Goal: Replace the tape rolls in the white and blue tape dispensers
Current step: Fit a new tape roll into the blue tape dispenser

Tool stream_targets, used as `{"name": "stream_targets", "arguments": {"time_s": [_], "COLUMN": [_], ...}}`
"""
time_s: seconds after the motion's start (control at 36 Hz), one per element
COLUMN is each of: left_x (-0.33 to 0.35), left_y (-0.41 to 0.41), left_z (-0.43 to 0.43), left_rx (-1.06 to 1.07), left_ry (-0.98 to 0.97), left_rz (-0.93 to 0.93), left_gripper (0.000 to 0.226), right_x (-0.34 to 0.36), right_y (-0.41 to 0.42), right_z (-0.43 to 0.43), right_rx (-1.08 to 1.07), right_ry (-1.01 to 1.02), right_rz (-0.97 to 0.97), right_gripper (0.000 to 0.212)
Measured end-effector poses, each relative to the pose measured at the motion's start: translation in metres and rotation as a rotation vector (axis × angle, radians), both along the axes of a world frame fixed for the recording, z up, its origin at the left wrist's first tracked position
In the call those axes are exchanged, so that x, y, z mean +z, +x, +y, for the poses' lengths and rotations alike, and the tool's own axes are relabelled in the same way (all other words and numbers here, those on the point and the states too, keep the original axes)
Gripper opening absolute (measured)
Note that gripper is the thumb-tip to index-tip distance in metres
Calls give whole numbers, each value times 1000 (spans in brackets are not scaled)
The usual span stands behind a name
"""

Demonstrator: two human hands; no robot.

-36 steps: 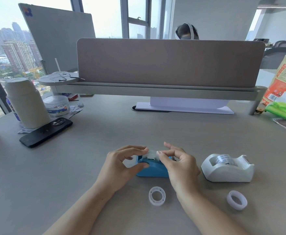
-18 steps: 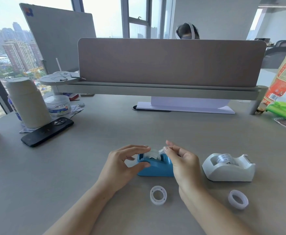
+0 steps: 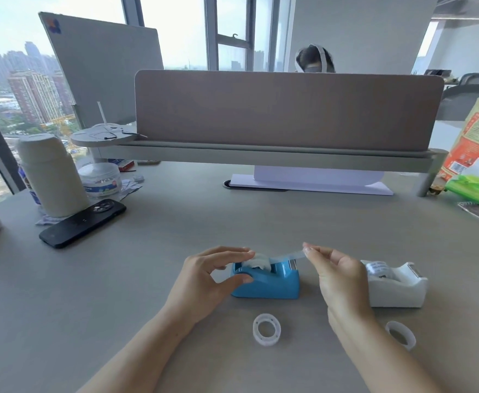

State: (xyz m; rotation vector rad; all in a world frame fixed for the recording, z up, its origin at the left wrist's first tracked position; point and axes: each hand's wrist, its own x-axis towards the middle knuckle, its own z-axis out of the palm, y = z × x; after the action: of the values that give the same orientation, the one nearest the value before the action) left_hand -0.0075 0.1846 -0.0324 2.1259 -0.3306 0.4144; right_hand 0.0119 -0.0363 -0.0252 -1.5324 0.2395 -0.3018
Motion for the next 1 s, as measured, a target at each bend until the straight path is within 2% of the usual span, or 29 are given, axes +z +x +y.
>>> {"name": "stream_targets", "arguments": {"time_s": [0.22,0.44,0.56,1.0], "left_x": [-2,-4,-3,-2], "left_y": [1,3,2,1], "left_z": [1,1,1,1], "left_rx": [3,3,5,-10], "left_ry": [-28,-43,-38,-6], "left_rz": [-3,-15,-8,-31], "left_gripper": [37,35,34,37], "right_x": [-1,-13,-13,-11], "right_y": [-5,-5,-8,-14], "right_z": [-1,5,7,12], "right_rx": [-39,-62,-81,-85], "right_ry": [-169,6,25,-217], "right_rz": [-6,111,119,91], "right_gripper": [4,13,13,7]}}
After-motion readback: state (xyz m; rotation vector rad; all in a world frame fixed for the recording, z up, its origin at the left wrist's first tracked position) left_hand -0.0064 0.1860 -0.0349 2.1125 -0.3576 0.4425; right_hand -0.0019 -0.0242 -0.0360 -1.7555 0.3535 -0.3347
